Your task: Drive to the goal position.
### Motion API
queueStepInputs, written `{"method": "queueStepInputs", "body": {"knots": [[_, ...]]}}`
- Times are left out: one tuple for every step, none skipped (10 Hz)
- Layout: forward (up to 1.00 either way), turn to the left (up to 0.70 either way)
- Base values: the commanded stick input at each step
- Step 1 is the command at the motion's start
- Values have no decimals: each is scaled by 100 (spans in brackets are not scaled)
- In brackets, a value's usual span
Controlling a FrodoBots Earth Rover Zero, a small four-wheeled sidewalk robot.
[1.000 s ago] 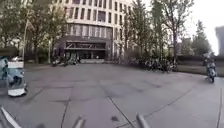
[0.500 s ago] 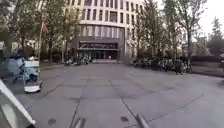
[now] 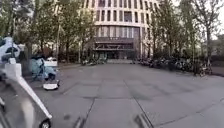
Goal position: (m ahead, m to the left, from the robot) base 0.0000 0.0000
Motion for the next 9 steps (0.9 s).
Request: {"method": "queueStepInputs", "body": {"knots": [[45, 1], [45, 2], [45, 2], [45, 2], [45, 2], [45, 2], [45, 2], [45, 2], [45, 2]]}}
